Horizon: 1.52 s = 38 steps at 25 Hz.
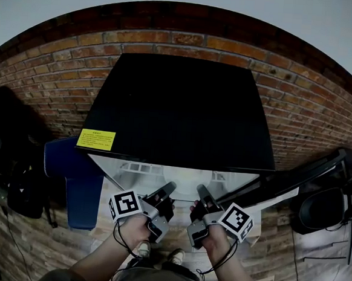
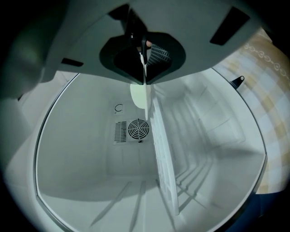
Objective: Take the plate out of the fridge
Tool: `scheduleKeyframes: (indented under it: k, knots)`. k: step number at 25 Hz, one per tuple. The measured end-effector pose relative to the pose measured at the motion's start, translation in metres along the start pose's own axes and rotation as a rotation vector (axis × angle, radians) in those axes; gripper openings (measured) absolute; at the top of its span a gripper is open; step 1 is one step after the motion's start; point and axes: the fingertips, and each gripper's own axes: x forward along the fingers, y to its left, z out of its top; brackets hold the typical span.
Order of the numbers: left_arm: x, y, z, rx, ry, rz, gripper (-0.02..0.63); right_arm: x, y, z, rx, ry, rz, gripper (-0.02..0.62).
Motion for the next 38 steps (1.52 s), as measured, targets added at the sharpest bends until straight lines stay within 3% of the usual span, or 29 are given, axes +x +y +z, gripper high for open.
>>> scheduleKeyframes:
  k: [11, 18, 29, 38]
  knots:
    - [-0.011, -0.008, -0.009, 0.015, 0.024, 0.003, 0.030, -0.014, 0.006, -0.008, 0.042, 0.000, 0.010, 0.041]
    - [-0.028, -0.030, -0.010, 0.020, 0.005, -0.028, 0.031, -0.027, 0.029, -0.014, 0.005, 0.016, 0.028, 0.038]
    - [-0.083, -0.070, -0.008, 0.035, -0.067, -0.068, 0.031, -0.039, 0.081, -0.050, -0.026, 0.099, 0.109, 0.037]
    - [-0.140, -0.077, 0.002, 0.038, -0.171, -0.048, 0.031, -0.035, 0.102, -0.098, -0.039, 0.212, 0.147, 0.037]
